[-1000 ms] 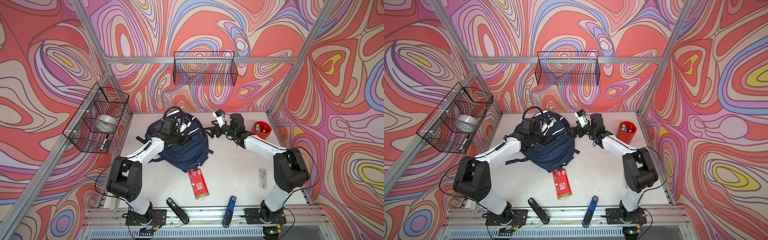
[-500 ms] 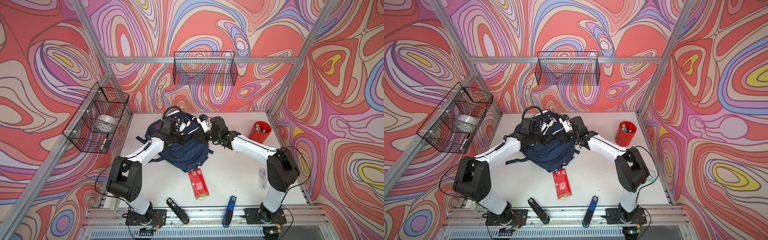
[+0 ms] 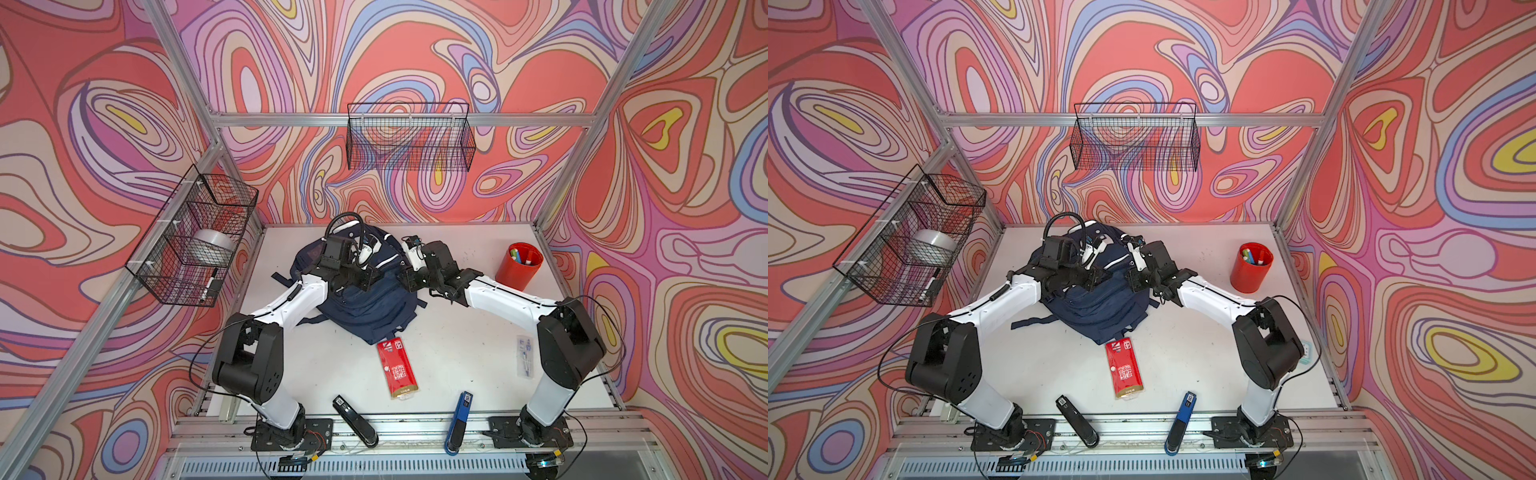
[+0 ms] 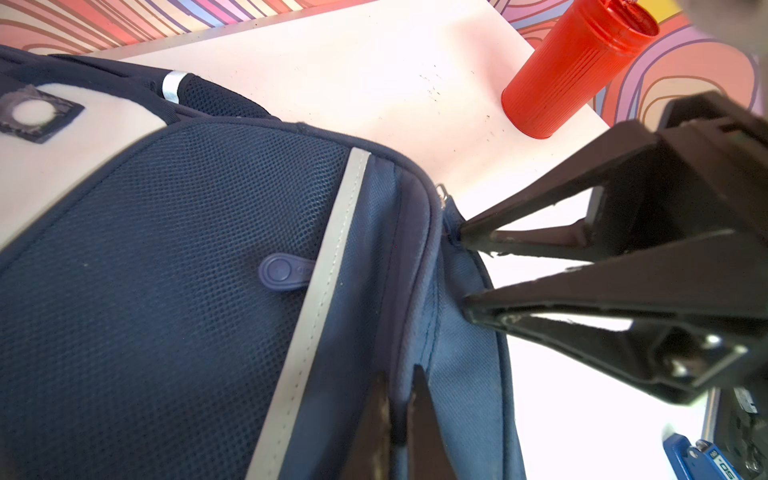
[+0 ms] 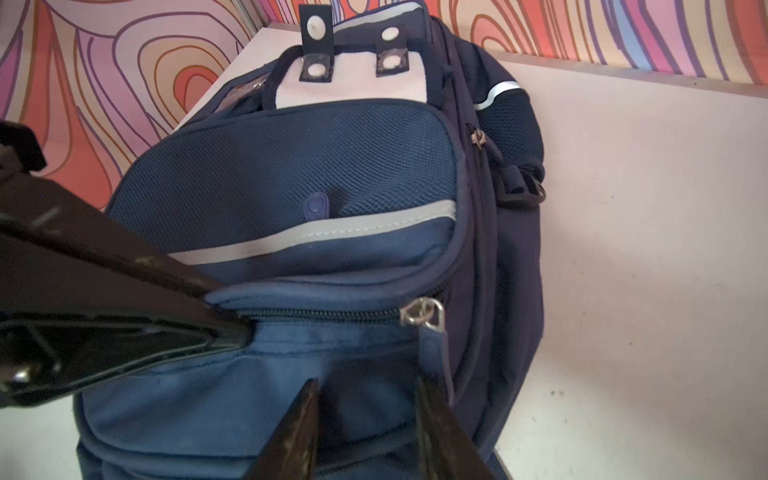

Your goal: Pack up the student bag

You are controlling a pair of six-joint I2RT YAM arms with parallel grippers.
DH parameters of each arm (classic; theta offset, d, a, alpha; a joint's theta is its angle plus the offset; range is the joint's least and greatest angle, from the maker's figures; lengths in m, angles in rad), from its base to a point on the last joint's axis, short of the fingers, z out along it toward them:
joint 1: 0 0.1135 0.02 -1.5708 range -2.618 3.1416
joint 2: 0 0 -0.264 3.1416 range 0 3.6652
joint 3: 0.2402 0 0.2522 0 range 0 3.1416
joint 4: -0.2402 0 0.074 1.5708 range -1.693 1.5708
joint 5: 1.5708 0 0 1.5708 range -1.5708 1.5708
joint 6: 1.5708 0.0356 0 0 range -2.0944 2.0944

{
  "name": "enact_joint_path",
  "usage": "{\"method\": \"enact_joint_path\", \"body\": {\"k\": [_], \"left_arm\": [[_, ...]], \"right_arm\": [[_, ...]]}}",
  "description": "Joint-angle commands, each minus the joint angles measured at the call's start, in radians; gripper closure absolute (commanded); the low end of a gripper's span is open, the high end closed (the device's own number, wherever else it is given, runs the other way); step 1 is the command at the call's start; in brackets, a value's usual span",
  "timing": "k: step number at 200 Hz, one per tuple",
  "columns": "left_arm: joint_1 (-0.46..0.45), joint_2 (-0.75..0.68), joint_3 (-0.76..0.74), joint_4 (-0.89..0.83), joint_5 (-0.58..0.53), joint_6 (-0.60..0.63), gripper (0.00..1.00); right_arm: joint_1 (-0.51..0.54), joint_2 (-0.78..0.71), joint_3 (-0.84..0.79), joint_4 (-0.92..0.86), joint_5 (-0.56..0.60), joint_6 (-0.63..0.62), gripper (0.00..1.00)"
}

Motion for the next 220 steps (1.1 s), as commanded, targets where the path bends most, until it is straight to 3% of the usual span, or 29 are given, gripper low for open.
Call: {"method": "enact_joint_path", "body": {"k": [1, 30, 58, 102, 144, 157, 195, 220], "left_arm": [[-0.005, -0.033, 0.004, 0.042, 0.041, -0.013, 1.0], [-0.004, -0.033, 0.008, 0.034, 0.042, -0.009, 1.0], [-0.003, -0.034, 0.007, 0.034, 0.037, -0.006, 1.0], [-0.003, -0.031, 0.01, 0.041, 0.041, -0.018, 1.0], [-0.004, -0.026, 0.015, 0.035, 0.039, -0.02, 1.0], [-0.003, -0.026, 0.018, 0.034, 0.039, -0.019, 1.0], [-0.003, -0.03, 0.021, 0.026, 0.033, -0.018, 1.0], [-0.003, -0.029, 0.021, 0.026, 0.03, -0.023, 1.0]], "right_arm": [[-0.032, -0.047, -0.009, 0.055, -0.022, -0.024, 0.58], [-0.069, -0.035, 0.008, 0.037, -0.094, -0.072, 0.53], [-0.145, 0.056, 0.056, 0.019, -0.341, -0.107, 0.51], [-0.148, 0.115, 0.117, -0.045, -0.384, -0.157, 0.52], [-0.143, 0.121, 0.083, 0.001, -0.386, -0.15, 0.56], [-0.121, 0.116, 0.083, -0.007, -0.338, -0.168, 0.57], [-0.101, 0.138, 0.083, -0.031, -0.248, -0.19, 0.74], [-0.101, 0.139, 0.076, -0.014, -0.279, -0.191, 1.0]]}}
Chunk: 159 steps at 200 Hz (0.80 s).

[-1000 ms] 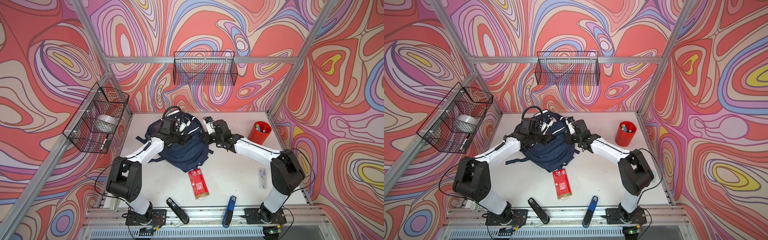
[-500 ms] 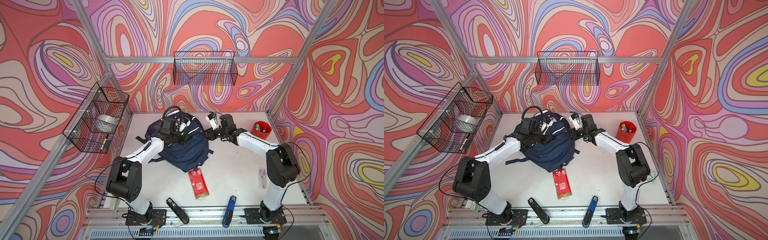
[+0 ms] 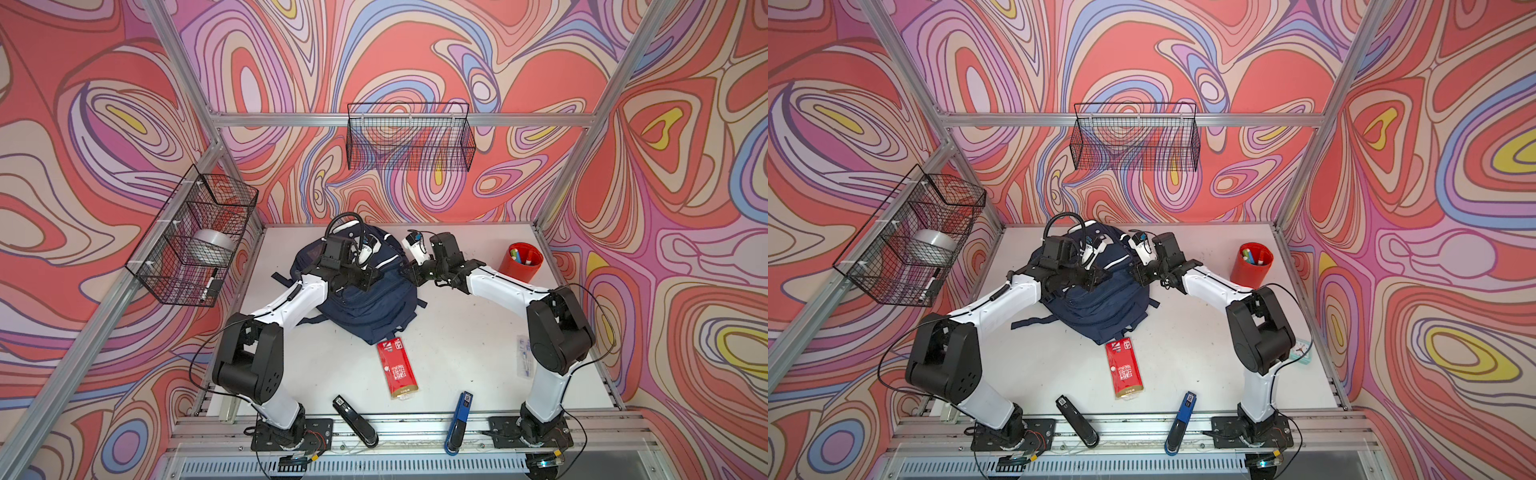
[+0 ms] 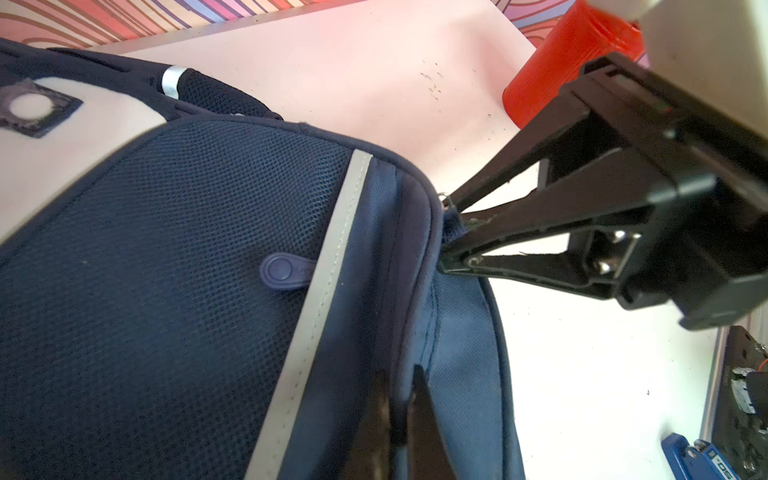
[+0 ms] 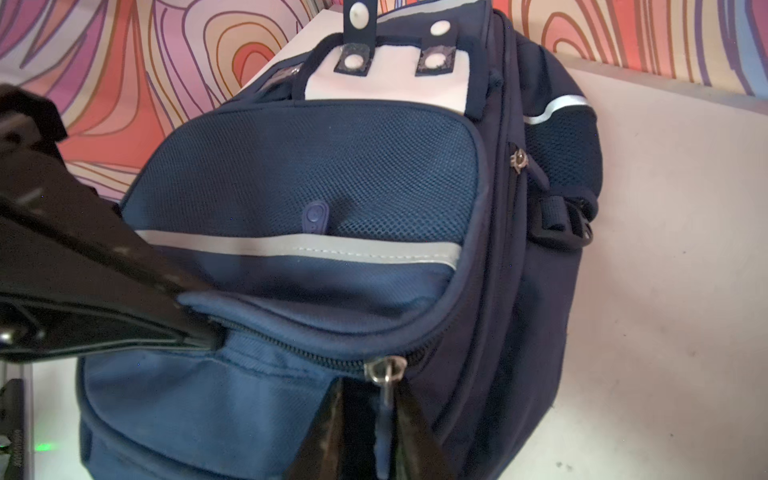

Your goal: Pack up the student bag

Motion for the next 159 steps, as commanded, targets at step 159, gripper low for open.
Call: {"method": "enact_joint_path", "body": {"k": [159], "left_arm": [[-0.011, -0.007, 0.079, -0.021, 0.039, -0.063, 0.87]], "right_arm": [[0.199, -0.008, 0.048, -0.046, 0.229, 0.147, 1.0]]}}
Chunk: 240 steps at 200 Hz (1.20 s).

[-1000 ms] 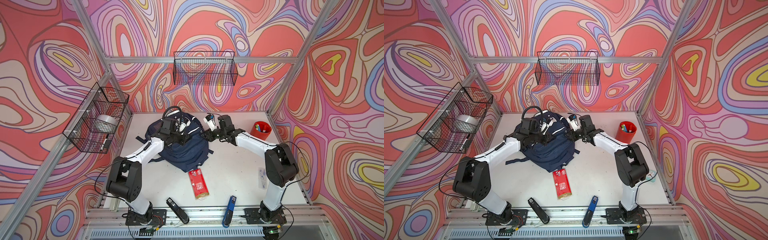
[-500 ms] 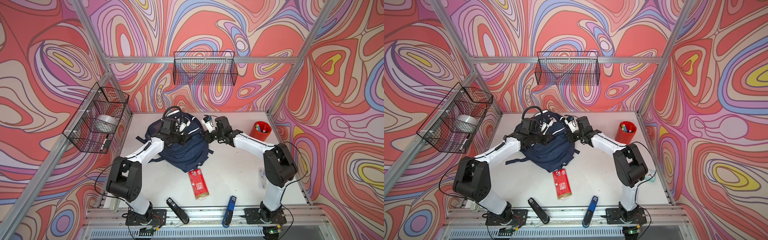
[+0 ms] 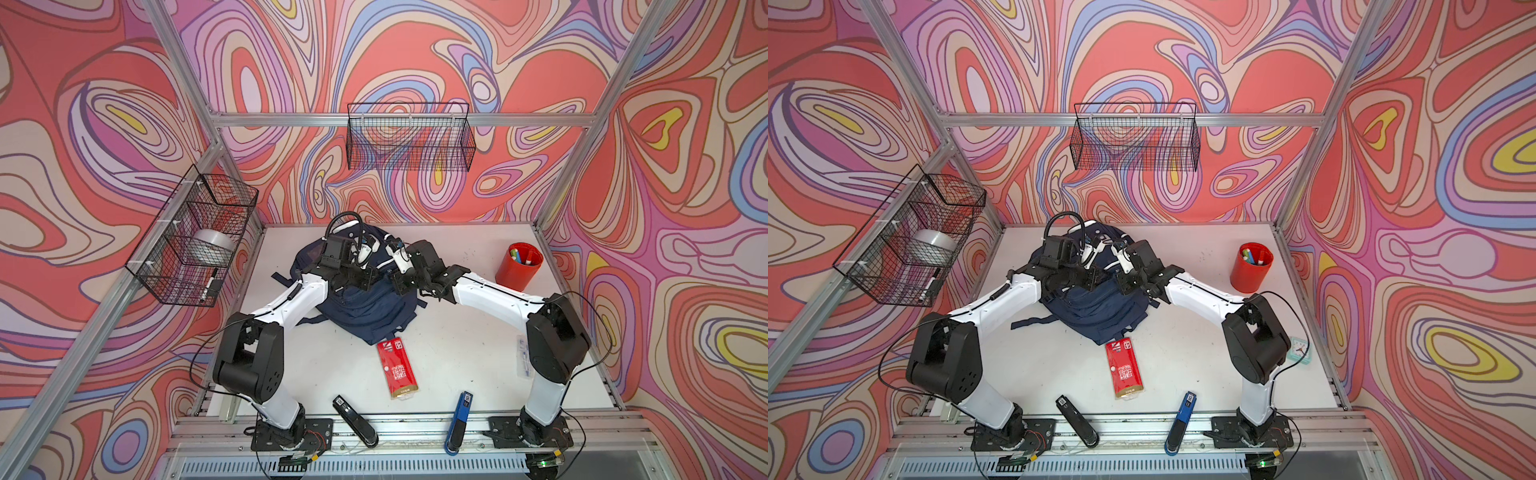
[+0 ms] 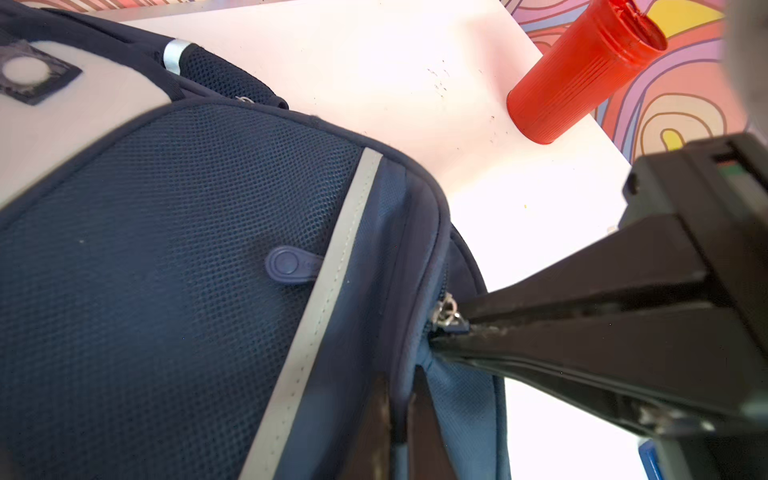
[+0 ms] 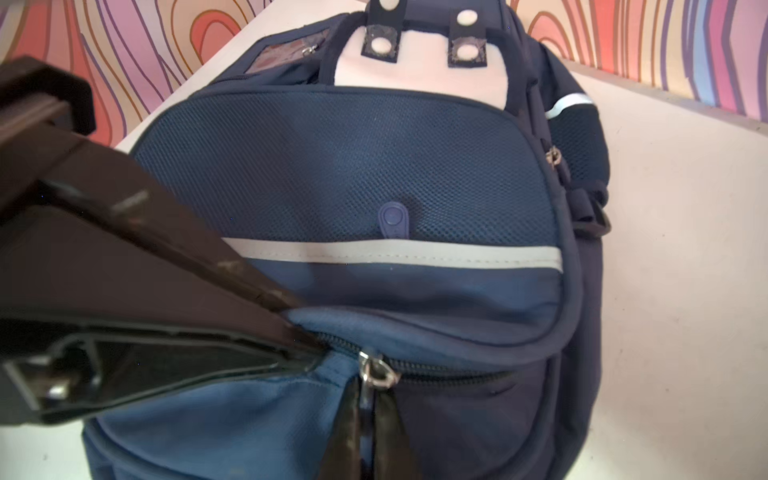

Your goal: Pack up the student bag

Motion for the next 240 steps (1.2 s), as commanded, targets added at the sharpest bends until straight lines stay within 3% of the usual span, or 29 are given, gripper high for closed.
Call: {"method": "enact_joint_path", "body": {"k": [1, 10, 17, 31, 39, 83, 105, 138, 170, 203, 240], "left_arm": [[-0.01, -0.014, 0.067, -0.002, 0.036, 0.001, 0.84], [-0.011, -0.031, 0.088, -0.07, 0.001, 0.03, 0.56], [-0.011, -0.052, 0.104, -0.126, -0.031, 0.055, 0.43], [-0.011, -0.111, 0.116, -0.201, -0.107, 0.09, 0.25], [-0.01, -0.145, 0.12, -0.243, -0.152, 0.12, 0.21], [-0.024, -0.216, 0.174, -0.631, -0.266, 0.35, 0.3], [-0.027, -0.286, 0.074, -0.584, -0.331, 0.479, 0.35], [-0.027, -0.352, -0.03, -0.464, -0.39, 0.649, 0.34], [-0.026, -0.331, -0.052, -0.392, -0.461, 0.726, 0.36], [-0.011, -0.308, -0.061, -0.336, -0.442, 0.766, 0.42], [-0.004, -0.289, -0.09, -0.378, -0.435, 0.946, 0.5]], "right_arm": [[0.01, 0.02, -0.008, 0.058, -0.064, 0.059, 1.0], [-0.017, 0.012, -0.021, 0.057, -0.074, 0.068, 1.0], [-0.031, 0.001, -0.032, 0.058, -0.075, 0.066, 1.0], [-0.052, -0.011, -0.042, 0.043, -0.069, 0.038, 1.0], [-0.069, -0.01, -0.039, 0.037, -0.096, 0.027, 1.0], [-0.145, 0.021, 0.001, 0.03, -0.2, -0.006, 1.0], [-0.161, 0.045, 0.026, 0.028, -0.236, -0.023, 1.0], [-0.173, 0.064, 0.045, 0.026, -0.285, -0.057, 1.0], [-0.189, 0.088, 0.059, 0.026, -0.32, -0.078, 1.0], [-0.192, 0.097, 0.06, 0.04, -0.35, -0.082, 1.0], [-0.201, 0.114, 0.074, 0.035, -0.363, -0.086, 1.0]]}}
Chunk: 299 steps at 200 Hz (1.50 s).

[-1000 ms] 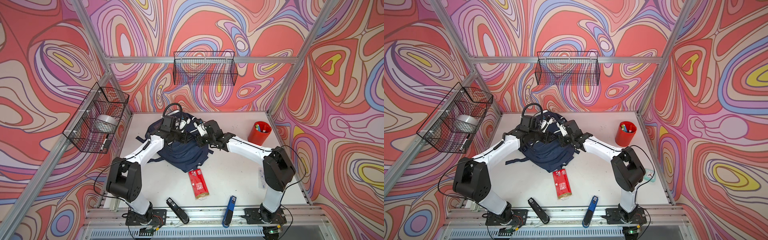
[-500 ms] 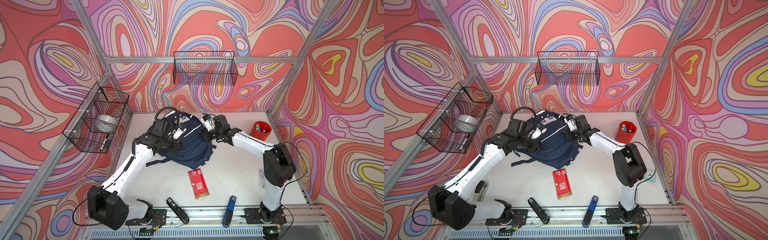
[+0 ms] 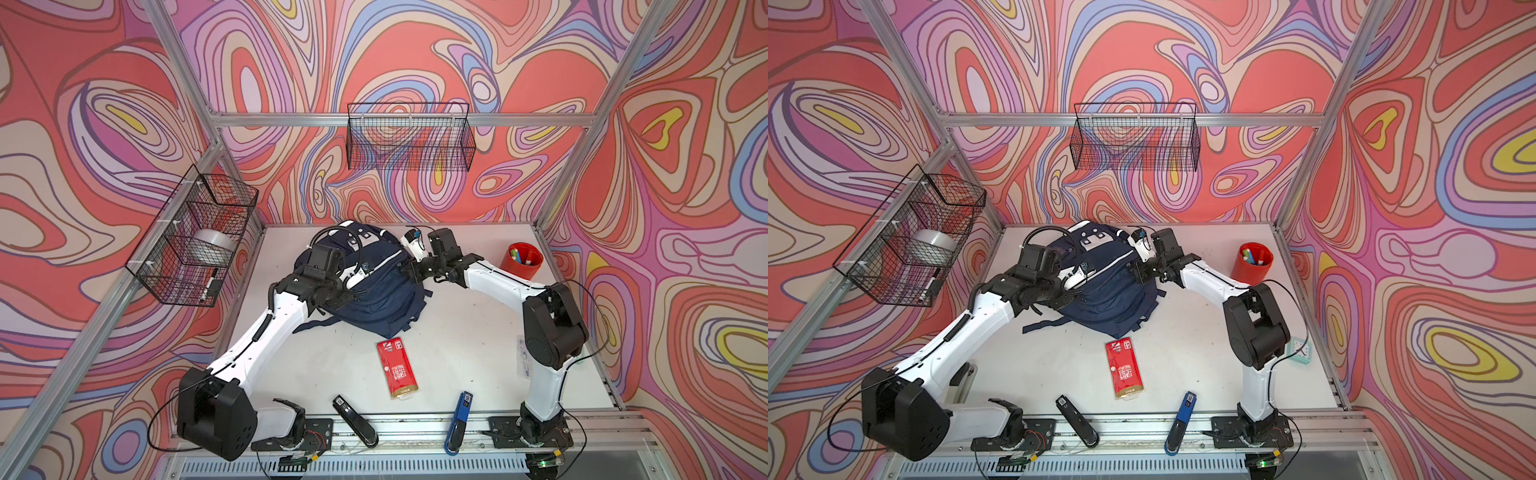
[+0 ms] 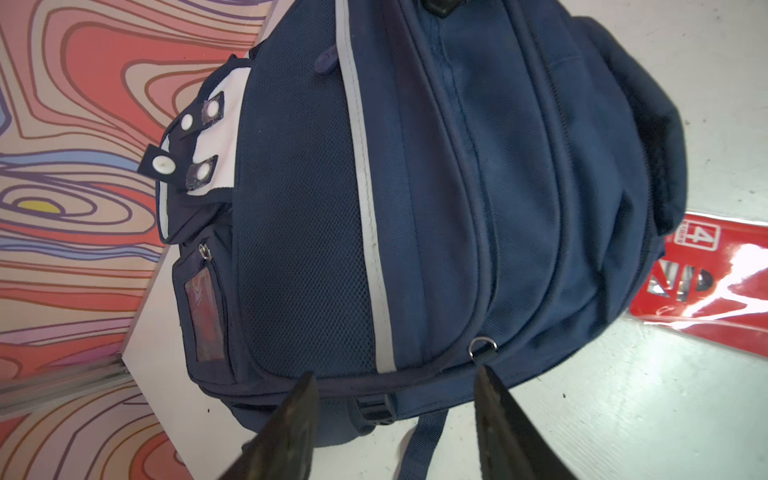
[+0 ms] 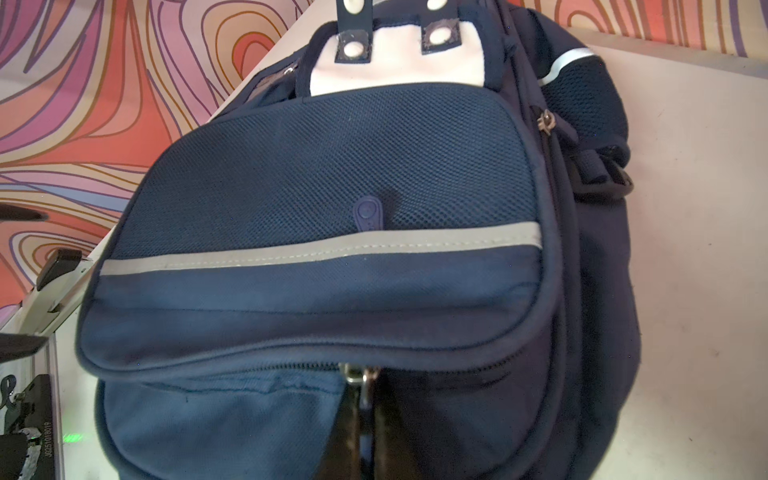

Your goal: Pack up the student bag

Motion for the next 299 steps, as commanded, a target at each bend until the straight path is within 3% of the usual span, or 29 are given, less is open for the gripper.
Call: {"method": "enact_joint_path", "body": {"k": [1, 21, 68, 102, 123, 147, 177, 190, 204, 236, 299], "left_arm": [[0.014, -0.002, -0.044, -0.005, 0.001, 0.159, 0.5], [0.055, -0.057, -0.136, 0.154, -0.019, 0.206, 0.49], [0.089, -0.023, -0.115, 0.207, -0.029, 0.228, 0.45], [0.107, -0.004, -0.035, 0.129, 0.068, 0.239, 0.48], [0.107, 0.064, 0.009, 0.031, 0.086, 0.266, 0.56], [0.113, 0.05, -0.047, 0.098, 0.092, 0.285, 0.56], [0.117, 0.07, -0.01, 0.079, 0.108, 0.275, 0.56], [0.117, 0.104, 0.028, 0.023, 0.145, 0.267, 0.72], [0.117, 0.139, 0.083, -0.053, 0.187, 0.248, 1.0], [0.117, 0.146, 0.127, -0.114, 0.236, 0.201, 1.0], [0.117, 0.157, 0.168, -0.128, 0.322, 0.129, 1.0]], "right_arm": [[-0.007, 0.038, 0.036, 0.023, -0.022, -0.015, 1.0], [-0.012, 0.036, 0.031, 0.034, -0.028, -0.01, 1.0], [-0.012, 0.039, 0.025, 0.039, -0.052, -0.016, 1.0], [-0.012, 0.038, 0.021, 0.036, -0.06, -0.022, 1.0], [-0.013, 0.039, 0.02, 0.036, -0.059, -0.021, 1.0], [-0.012, 0.03, 0.012, 0.037, -0.06, -0.024, 1.0], [-0.012, 0.032, 0.01, 0.043, -0.065, -0.021, 1.0], [-0.012, 0.033, 0.01, 0.051, -0.064, -0.011, 1.0], [-0.007, 0.034, 0.032, 0.021, -0.056, -0.003, 1.0], [0.059, 0.008, 0.059, -0.07, 0.097, -0.019, 1.0], [0.182, -0.028, 0.086, -0.071, 0.114, 0.068, 1.0]]}}
